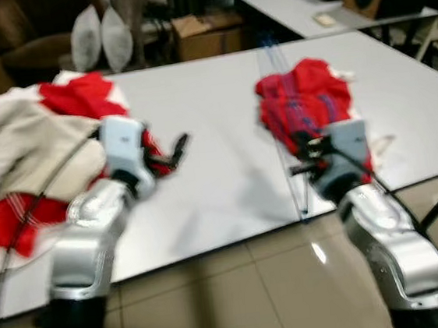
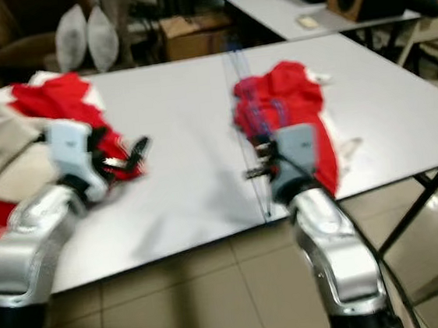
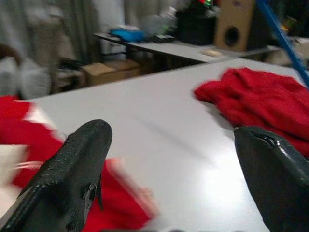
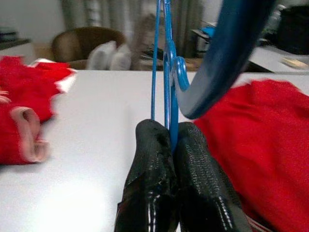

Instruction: Hang hanger

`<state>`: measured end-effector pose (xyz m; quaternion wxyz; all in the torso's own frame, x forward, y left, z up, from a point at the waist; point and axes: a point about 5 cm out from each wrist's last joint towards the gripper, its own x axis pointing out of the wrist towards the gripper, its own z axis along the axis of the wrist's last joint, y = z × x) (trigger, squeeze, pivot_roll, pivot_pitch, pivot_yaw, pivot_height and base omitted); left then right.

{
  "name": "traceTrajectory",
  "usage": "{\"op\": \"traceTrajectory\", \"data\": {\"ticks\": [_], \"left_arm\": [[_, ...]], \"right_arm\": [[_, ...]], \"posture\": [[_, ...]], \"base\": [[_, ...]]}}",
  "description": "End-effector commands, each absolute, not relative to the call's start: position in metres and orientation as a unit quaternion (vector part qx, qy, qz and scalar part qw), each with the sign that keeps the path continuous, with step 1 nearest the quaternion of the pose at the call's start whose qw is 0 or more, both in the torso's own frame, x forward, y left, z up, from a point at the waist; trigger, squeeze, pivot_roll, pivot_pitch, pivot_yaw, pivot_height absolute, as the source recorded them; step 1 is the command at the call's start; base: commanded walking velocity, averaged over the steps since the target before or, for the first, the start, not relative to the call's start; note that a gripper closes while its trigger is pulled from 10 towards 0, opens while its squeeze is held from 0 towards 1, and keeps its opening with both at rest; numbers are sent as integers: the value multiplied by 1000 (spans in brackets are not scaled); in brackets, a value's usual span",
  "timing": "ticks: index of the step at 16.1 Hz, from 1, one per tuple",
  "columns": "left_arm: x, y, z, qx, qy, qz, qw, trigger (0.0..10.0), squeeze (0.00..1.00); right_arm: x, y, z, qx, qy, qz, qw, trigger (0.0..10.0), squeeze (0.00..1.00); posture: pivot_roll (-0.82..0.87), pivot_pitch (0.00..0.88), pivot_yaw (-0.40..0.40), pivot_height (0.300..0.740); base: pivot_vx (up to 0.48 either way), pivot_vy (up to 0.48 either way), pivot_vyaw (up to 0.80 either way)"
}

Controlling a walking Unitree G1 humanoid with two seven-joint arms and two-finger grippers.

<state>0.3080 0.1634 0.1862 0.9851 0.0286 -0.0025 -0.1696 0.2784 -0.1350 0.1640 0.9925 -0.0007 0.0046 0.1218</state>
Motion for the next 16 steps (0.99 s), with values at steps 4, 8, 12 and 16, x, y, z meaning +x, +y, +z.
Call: {"op": "traceTrajectory", "data": {"ticks": [4,8,12,16], "left_arm": [[308,154,188,29,-8,-178,984,10000,0],[308,156,189,30,-9,-175,984,10000,0],[310,153,194,78,-25,-175,981,10000,0],[314,162,193,48,-22,-143,988,10000,0]], "right_arm": [[281,-146,167,-19,-1,106,994,10000,0],[283,-145,166,-25,-3,106,994,10000,0],[283,-142,165,-30,-6,105,994,10000,0],[283,-144,164,-65,-14,101,993,10000,0]], "posture": [[-65,0,-3,740],[-59,0,-6,740],[-59,0,2,740],[-65,0,11,740]], "base": [[0,355,0],[0,356,0],[0,-68,0],[0,-240,0]]}}
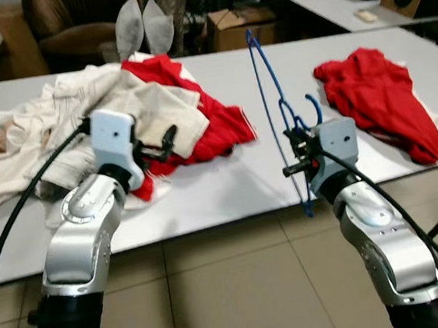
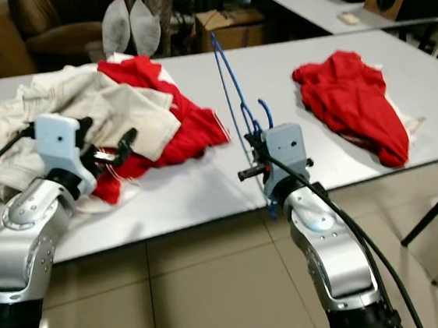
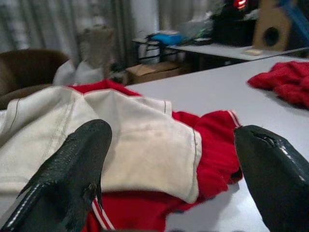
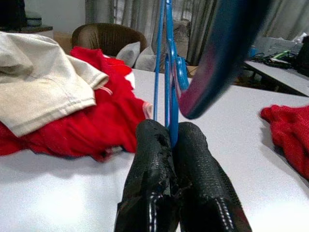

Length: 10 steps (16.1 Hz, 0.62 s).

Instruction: Hang hanger

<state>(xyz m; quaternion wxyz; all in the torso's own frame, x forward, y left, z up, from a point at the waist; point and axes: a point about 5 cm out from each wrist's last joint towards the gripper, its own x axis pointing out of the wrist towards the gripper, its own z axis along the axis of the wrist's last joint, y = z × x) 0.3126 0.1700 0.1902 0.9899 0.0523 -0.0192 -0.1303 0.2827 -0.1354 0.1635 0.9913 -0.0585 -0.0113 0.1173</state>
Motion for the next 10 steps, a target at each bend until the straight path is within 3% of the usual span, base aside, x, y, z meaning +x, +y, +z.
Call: {"op": "traceTrajectory", "data": {"ticks": [1,2,3,4,6,8,9,10], "left_arm": [[318,171,191,52,-12,-108,993,10000,0],[321,181,189,61,-6,-74,995,10000,0],[321,194,187,79,0,-39,996,10000,78],[321,210,187,94,7,-2,996,10000,1000],[320,233,188,133,14,43,990,10000,1000],[321,239,186,173,27,38,984,10000,1000],[322,238,174,225,66,3,972,10000,278],[324,239,164,249,92,-2,964,10000,0]], "right_arm": [[283,-146,164,-63,-12,100,993,10000,0],[282,-147,164,-60,-12,99,993,10000,0],[282,-147,165,-57,-12,101,993,10000,0],[282,-147,165,-60,-14,102,993,10000,0],[283,-146,165,-63,-16,104,992,10000,0],[284,-144,165,-64,-16,108,992,10000,0],[285,-143,164,-64,-16,111,992,10000,0],[287,-142,165,-63,-16,112,992,10000,0]], "posture": [[-69,0,13,740],[-71,0,12,740],[-72,0,12,740],[-72,0,8,740],[-69,0,2,740],[-63,0,-5,740],[-60,0,-8,740],[-59,0,-9,740]], "base": [[0,0,0],[0,0,0],[0,0,0],[0,0,0],[0,0,0],[0,0,0],[0,0,0],[0,0,0]]}}
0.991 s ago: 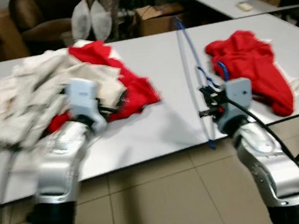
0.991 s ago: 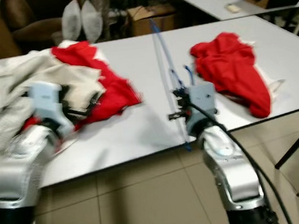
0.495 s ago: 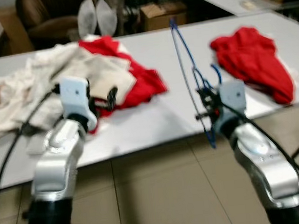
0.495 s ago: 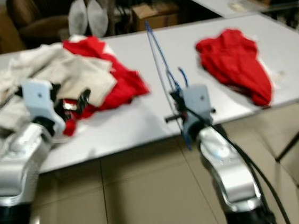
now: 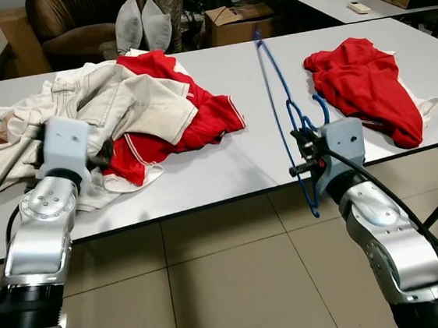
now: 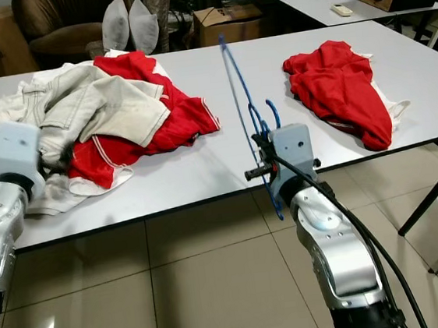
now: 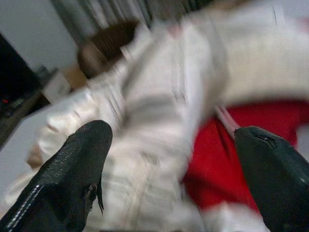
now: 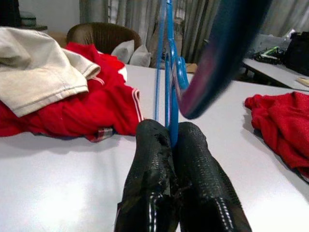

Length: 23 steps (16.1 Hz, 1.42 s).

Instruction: Hang hanger

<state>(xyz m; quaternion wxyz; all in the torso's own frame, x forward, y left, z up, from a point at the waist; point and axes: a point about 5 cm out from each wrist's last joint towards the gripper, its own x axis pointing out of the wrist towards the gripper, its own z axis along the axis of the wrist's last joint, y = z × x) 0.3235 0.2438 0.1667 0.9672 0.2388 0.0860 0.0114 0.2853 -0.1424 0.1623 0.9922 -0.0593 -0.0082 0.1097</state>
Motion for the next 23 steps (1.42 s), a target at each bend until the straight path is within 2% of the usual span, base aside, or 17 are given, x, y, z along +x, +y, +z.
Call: {"op": "traceTrajectory", "data": {"ticks": [1,3,4,5,6,7,11,23], "left_arm": [[327,242,161,251,96,7,963,10000,0],[331,245,158,253,98,10,962,10000,0],[331,245,157,251,104,2,962,8784,0],[332,249,155,260,110,3,959,3765,0],[333,251,155,270,111,6,956,2431,0],[335,254,154,292,111,10,950,0,0],[341,257,154,342,112,16,933,0,0],[345,263,153,343,123,25,931,0,0]], "right_arm": [[287,-141,165,-62,-17,112,992,10000,0],[287,-141,164,-59,-17,108,992,10000,0],[285,-143,163,-57,-16,103,993,10000,0],[283,-144,162,-56,-14,96,994,10000,0],[283,-145,161,-55,-14,93,994,10000,0],[282,-146,161,-54,-14,90,994,10000,0],[281,-146,160,-54,-13,88,995,10000,0],[283,-145,160,-53,-12,84,995,10000,0]], "posture": [[-57,0,-5,740],[-61,0,7,740],[-66,0,22,740],[-69,0,29,740],[-70,0,32,740],[-72,0,35,740],[-74,0,35,740],[-65,0,28,740]], "base": [[0,0,0],[0,0,0],[0,0,0],[0,0,0],[0,0,0],[0,0,0],[0,0,0],[0,0,0]]}}
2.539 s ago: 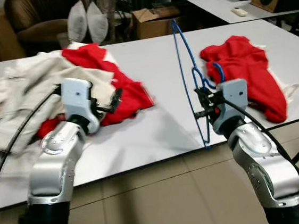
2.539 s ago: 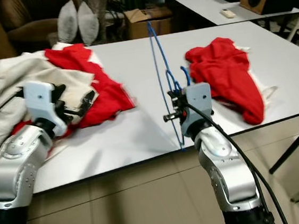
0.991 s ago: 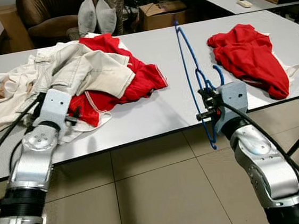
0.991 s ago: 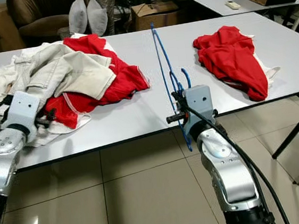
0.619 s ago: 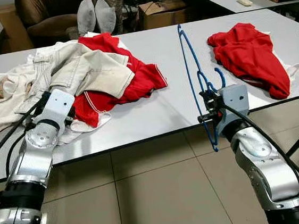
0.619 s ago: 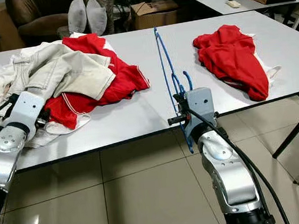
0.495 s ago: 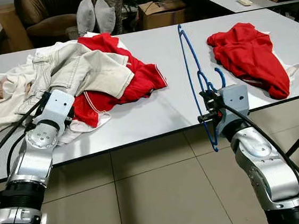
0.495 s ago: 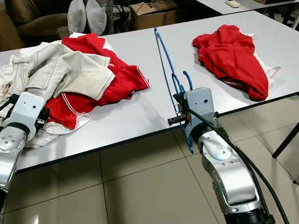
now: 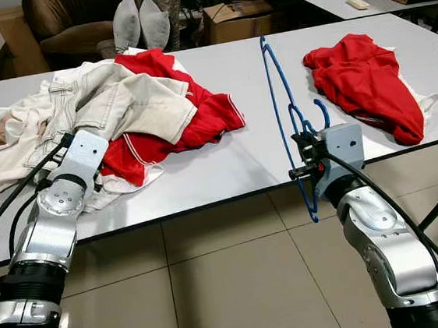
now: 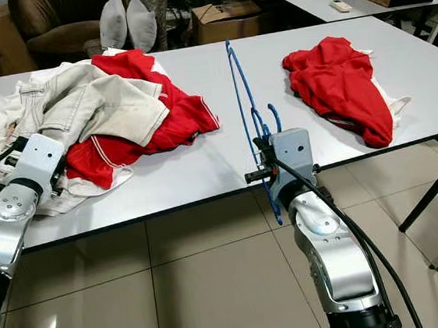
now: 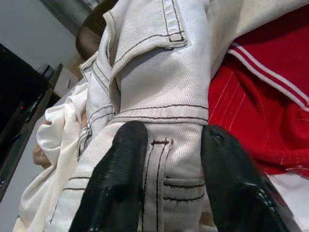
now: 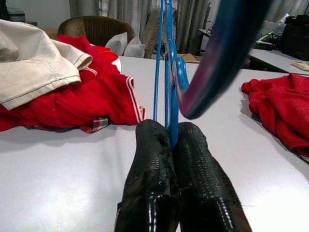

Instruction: Hang hanger

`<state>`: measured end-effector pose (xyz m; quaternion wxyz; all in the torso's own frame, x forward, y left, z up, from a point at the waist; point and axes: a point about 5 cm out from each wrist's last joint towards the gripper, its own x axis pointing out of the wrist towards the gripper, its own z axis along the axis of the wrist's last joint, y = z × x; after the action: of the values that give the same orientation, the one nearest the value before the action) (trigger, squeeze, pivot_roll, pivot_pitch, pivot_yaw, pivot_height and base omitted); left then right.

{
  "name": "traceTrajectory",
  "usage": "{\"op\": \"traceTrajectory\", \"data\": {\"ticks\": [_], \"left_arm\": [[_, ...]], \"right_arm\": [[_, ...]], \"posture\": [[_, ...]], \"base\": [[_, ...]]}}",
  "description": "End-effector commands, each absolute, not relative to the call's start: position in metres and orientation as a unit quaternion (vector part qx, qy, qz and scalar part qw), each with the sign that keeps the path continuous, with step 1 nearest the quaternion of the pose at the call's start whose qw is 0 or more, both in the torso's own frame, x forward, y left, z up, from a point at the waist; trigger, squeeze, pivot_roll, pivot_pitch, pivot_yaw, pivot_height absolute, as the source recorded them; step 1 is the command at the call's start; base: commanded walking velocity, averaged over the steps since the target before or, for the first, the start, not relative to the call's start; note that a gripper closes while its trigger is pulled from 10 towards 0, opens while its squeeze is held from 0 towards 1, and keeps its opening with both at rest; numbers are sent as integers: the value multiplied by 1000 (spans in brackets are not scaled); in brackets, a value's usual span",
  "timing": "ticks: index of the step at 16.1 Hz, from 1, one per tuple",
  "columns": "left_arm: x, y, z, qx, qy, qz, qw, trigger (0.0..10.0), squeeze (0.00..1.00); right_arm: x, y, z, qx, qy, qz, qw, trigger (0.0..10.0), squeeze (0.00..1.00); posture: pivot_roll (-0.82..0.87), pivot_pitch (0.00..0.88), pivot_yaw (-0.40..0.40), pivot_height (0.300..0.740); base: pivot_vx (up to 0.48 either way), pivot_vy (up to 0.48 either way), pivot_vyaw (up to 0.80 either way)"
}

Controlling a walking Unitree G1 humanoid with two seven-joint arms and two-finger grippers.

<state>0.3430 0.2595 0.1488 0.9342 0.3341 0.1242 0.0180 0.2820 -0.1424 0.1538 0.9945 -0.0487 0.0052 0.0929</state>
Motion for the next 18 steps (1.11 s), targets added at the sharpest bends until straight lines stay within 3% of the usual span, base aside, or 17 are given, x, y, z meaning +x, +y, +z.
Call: {"op": "traceTrajectory", "data": {"ticks": [1,14,15,17,18], "left_arm": [[344,264,153,344,124,26,930,0,0],[346,262,153,301,121,25,946,0,0],[346,259,154,284,118,23,951,0,0],[355,239,175,155,59,-15,986,0,0],[358,234,183,127,41,-24,991,0,0]], "right_arm": [[284,-145,160,-53,-12,83,995,10000,0],[284,-145,159,-50,-9,81,995,10000,0],[285,-145,159,-50,-9,81,995,10000,0],[286,-146,160,-50,-11,77,996,10000,0],[286,-147,160,-50,-12,74,996,10000,0]], "posture": [[-63,0,26,740],[-58,0,26,740],[-58,0,26,740],[-58,0,27,740],[-58,0,27,740]], "base": [[0,0,0],[0,0,0],[0,0,0],[0,0,0],[0,0,0]]}}
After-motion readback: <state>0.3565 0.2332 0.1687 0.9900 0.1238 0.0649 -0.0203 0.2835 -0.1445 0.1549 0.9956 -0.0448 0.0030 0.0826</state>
